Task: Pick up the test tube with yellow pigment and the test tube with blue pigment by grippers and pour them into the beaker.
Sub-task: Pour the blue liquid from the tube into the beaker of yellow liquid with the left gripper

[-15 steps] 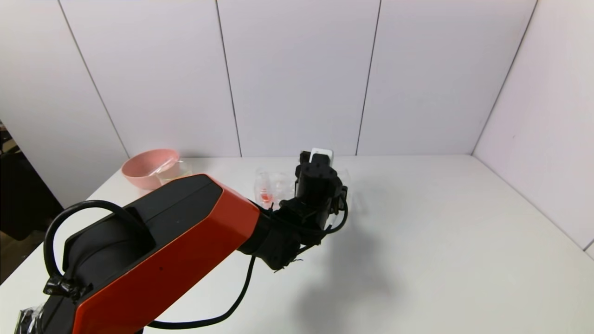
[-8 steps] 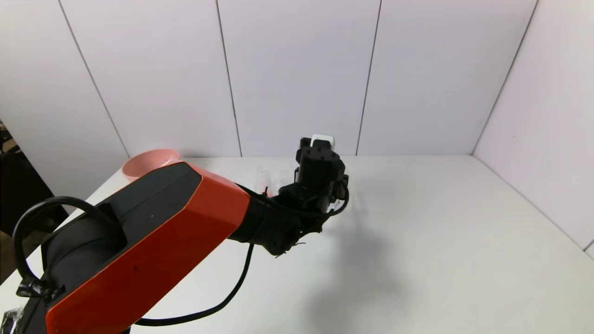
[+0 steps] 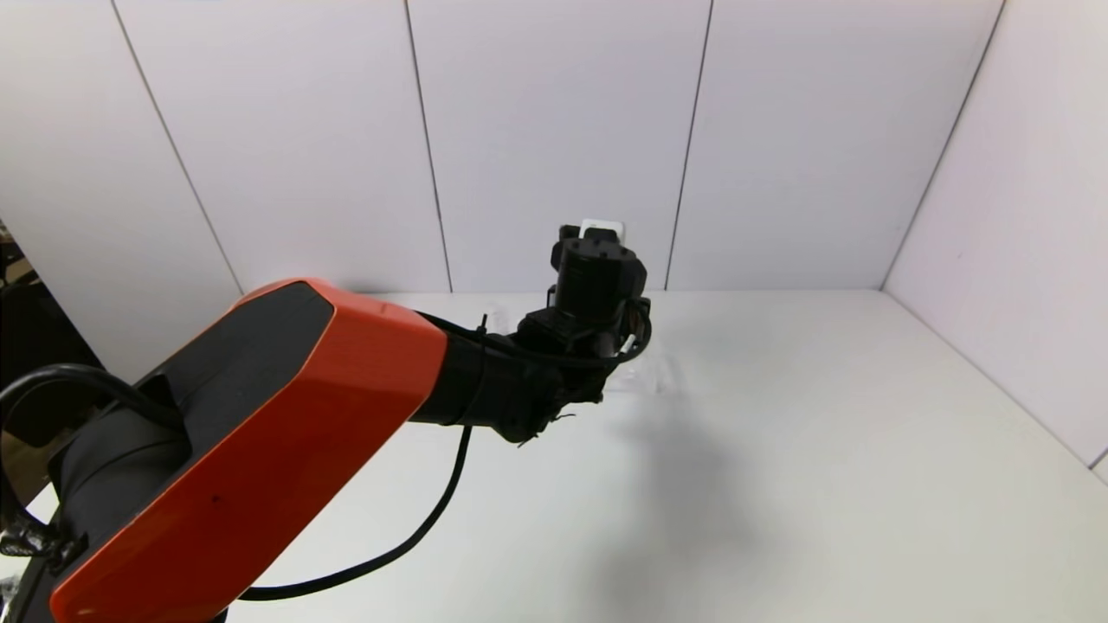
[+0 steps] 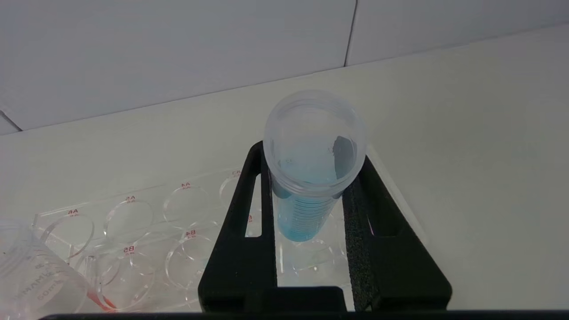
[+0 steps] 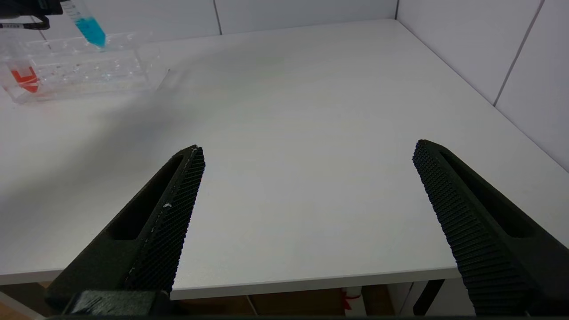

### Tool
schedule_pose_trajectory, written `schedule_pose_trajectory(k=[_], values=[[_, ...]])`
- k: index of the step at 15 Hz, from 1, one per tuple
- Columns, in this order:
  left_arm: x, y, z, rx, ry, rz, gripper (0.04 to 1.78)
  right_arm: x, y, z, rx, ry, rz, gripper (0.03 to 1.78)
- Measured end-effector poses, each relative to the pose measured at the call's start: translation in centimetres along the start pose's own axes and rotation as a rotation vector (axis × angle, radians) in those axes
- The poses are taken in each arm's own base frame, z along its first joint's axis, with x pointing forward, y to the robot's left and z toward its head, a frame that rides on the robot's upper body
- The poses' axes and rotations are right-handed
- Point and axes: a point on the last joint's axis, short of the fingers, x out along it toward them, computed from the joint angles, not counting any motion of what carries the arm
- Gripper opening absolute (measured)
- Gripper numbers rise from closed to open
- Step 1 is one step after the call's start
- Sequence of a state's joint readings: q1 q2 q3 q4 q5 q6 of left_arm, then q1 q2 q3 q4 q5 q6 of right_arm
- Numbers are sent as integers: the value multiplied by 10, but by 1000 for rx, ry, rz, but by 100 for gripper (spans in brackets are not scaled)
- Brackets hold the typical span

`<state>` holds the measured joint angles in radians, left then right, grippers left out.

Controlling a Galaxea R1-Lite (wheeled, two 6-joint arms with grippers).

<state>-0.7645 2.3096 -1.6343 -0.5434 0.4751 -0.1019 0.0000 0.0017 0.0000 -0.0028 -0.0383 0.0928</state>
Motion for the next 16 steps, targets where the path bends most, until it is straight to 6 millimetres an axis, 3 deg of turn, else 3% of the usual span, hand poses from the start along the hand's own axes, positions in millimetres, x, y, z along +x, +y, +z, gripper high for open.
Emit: schedule_pose_trajectory(k=[11, 16], values=[[-14, 3, 31, -10, -15, -4, 45, 0, 0, 0, 0, 0, 0, 171], [-30, 39, 69, -21, -29, 56, 45, 0, 0, 0, 0, 1, 1, 171]])
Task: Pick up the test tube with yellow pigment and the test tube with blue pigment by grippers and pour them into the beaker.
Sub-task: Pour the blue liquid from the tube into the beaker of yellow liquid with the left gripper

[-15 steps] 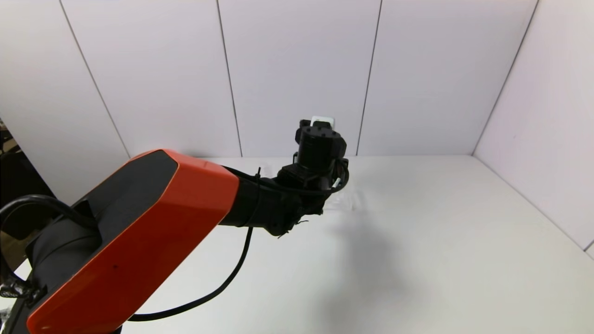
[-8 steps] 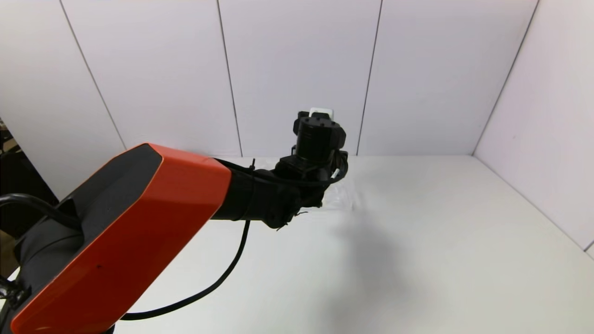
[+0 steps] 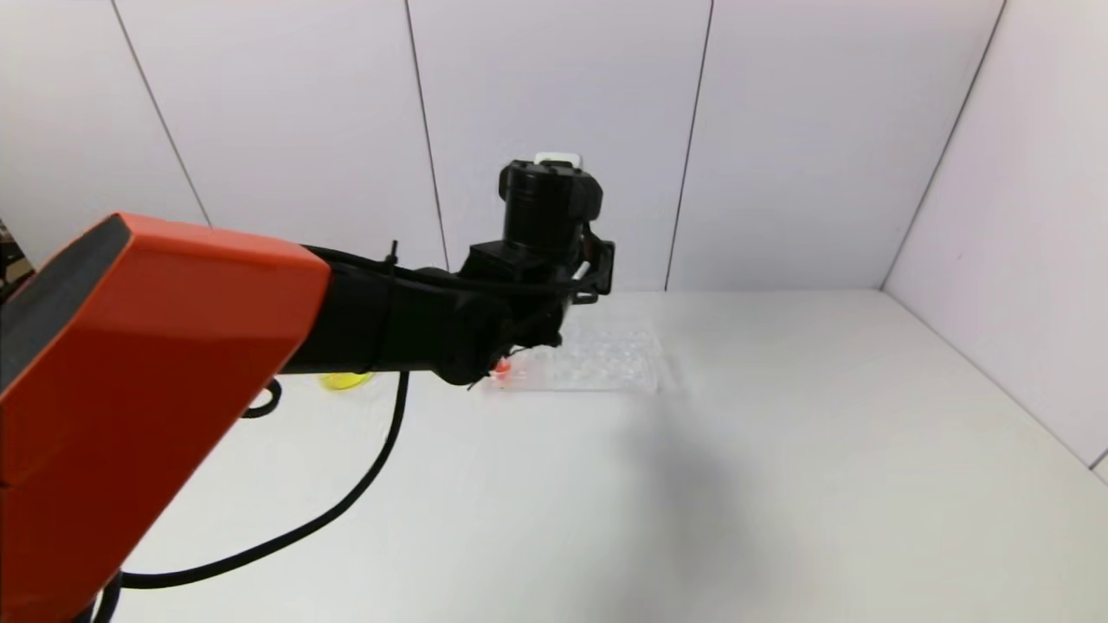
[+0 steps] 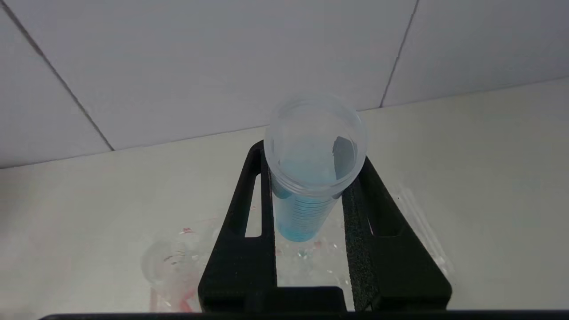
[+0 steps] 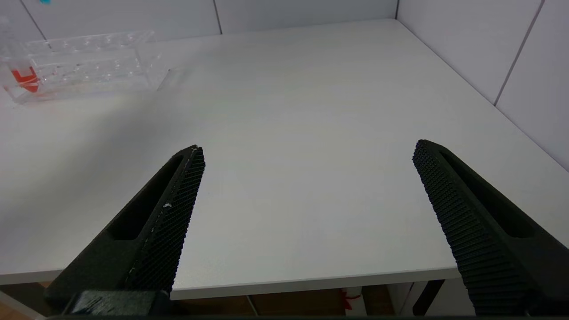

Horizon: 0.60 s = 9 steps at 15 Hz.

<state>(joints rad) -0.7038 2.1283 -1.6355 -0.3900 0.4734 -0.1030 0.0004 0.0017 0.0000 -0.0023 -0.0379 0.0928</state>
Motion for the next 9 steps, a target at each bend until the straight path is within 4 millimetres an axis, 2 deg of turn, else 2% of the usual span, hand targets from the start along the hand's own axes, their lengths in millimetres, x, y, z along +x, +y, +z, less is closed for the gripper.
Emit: schedule_pose_trajectory(k=[5, 9], values=[[-14, 50, 38, -22, -36, 85, 45, 0, 0, 0, 0, -1, -1, 171], [-25, 99, 49, -31, -33, 156, 45, 0, 0, 0, 0, -1, -1, 171]])
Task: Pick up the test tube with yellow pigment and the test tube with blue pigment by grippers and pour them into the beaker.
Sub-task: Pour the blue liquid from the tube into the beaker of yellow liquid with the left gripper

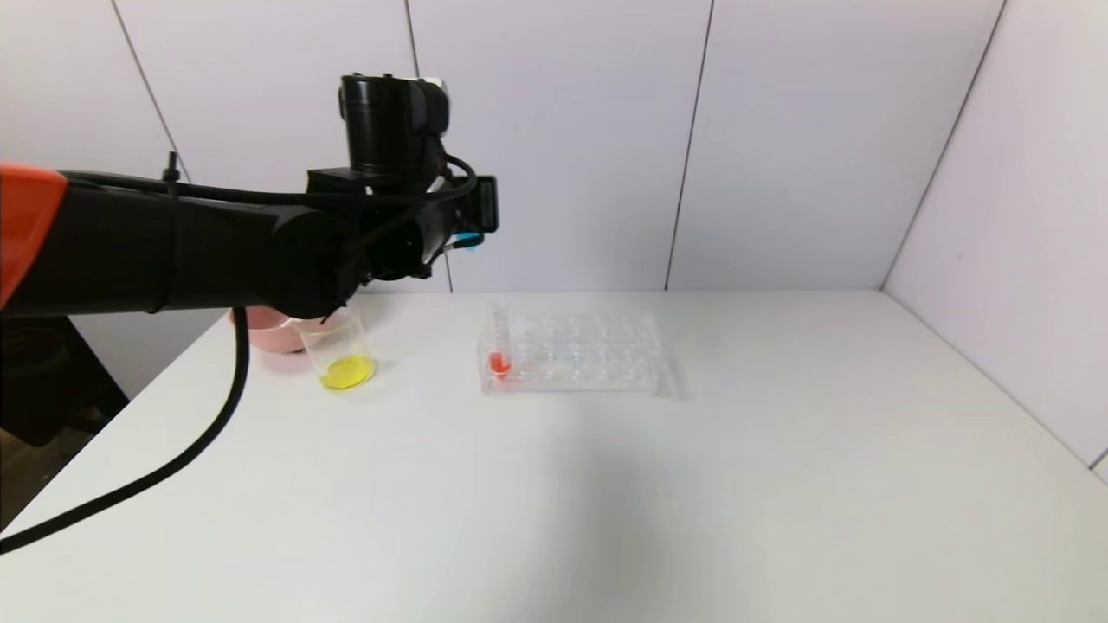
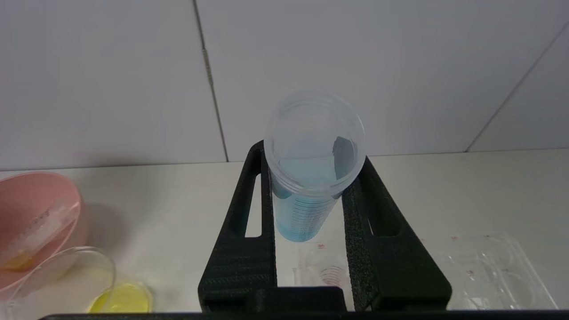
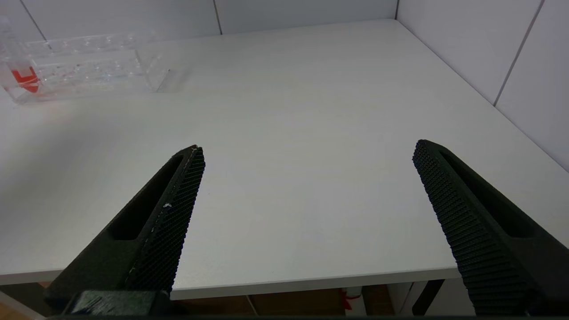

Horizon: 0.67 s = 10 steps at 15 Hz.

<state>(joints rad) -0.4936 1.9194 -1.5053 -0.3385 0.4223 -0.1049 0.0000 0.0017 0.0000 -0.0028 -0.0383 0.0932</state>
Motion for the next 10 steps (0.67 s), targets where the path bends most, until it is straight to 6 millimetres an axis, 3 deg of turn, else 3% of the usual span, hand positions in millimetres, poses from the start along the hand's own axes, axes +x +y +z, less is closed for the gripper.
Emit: schedule_pose_trajectory(k=[10], values=[[-36, 140, -5, -21, 89, 156, 45, 0, 0, 0, 0, 0, 0, 171]])
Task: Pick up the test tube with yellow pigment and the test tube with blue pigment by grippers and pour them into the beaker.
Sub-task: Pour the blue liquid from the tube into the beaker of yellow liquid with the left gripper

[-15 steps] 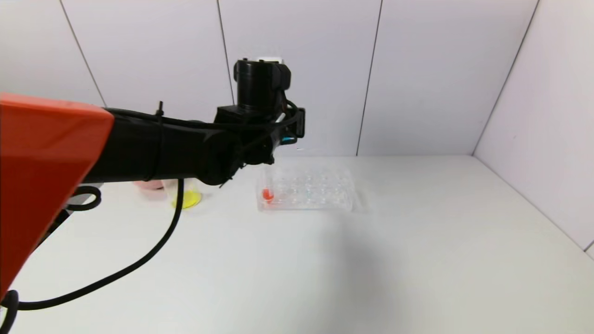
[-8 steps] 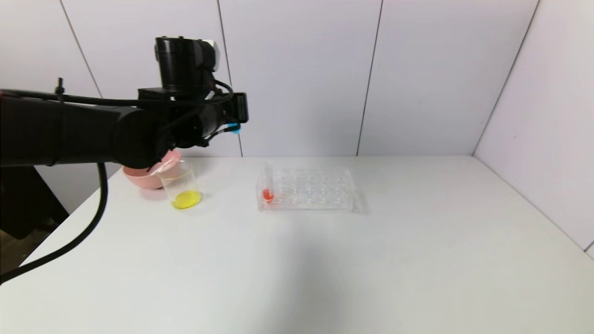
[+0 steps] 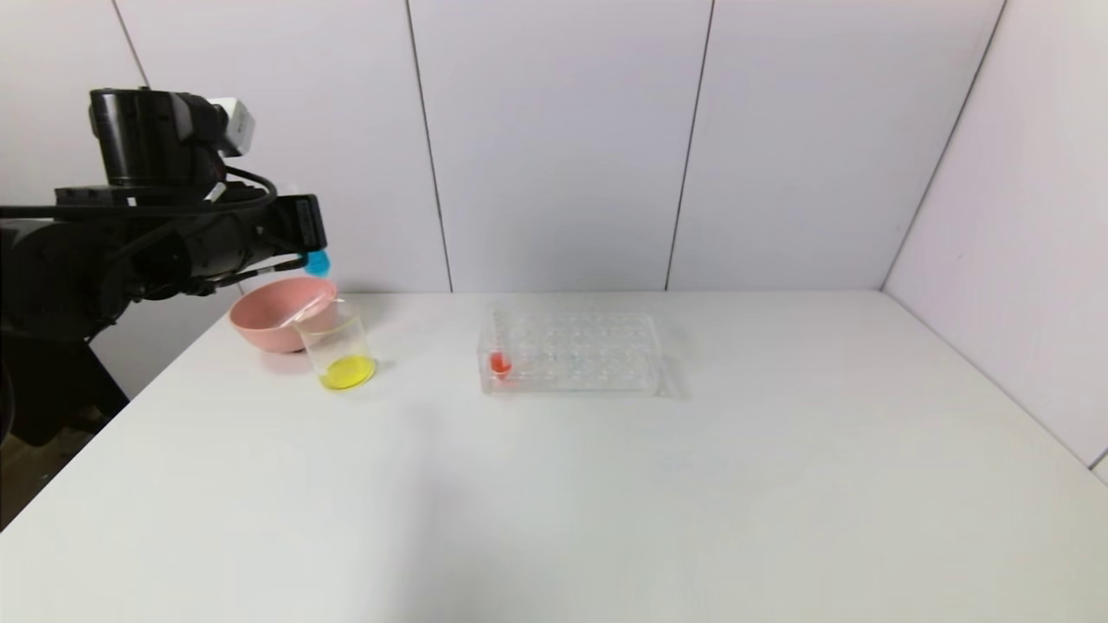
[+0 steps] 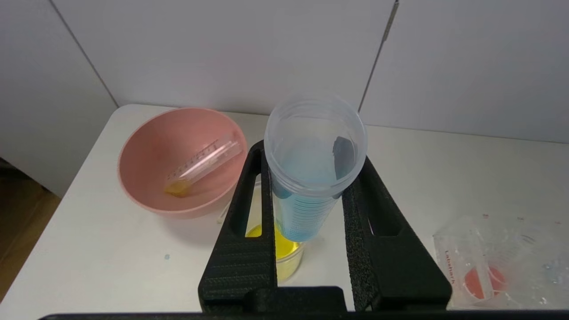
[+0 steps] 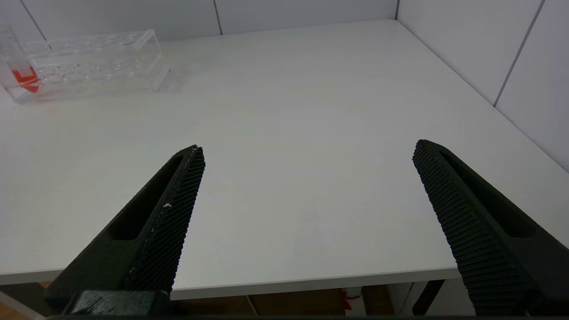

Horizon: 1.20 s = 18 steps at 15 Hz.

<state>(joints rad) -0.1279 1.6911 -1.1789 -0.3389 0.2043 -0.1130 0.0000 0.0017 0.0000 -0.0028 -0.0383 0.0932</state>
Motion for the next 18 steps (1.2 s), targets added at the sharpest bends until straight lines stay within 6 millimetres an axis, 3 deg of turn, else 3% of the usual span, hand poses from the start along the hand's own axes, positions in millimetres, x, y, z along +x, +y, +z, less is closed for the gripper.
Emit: schedule_pose_trajectory(k=[5, 10, 18], values=[[-6, 43, -4, -21, 19, 47, 45, 0, 0, 0, 0, 0, 0, 171], [-11, 72, -6, -38, 27, 80, 45, 0, 0, 0, 0, 0, 1, 171], [-12, 82, -14, -34, 55, 100, 45, 0, 0, 0, 0, 0, 0, 171]])
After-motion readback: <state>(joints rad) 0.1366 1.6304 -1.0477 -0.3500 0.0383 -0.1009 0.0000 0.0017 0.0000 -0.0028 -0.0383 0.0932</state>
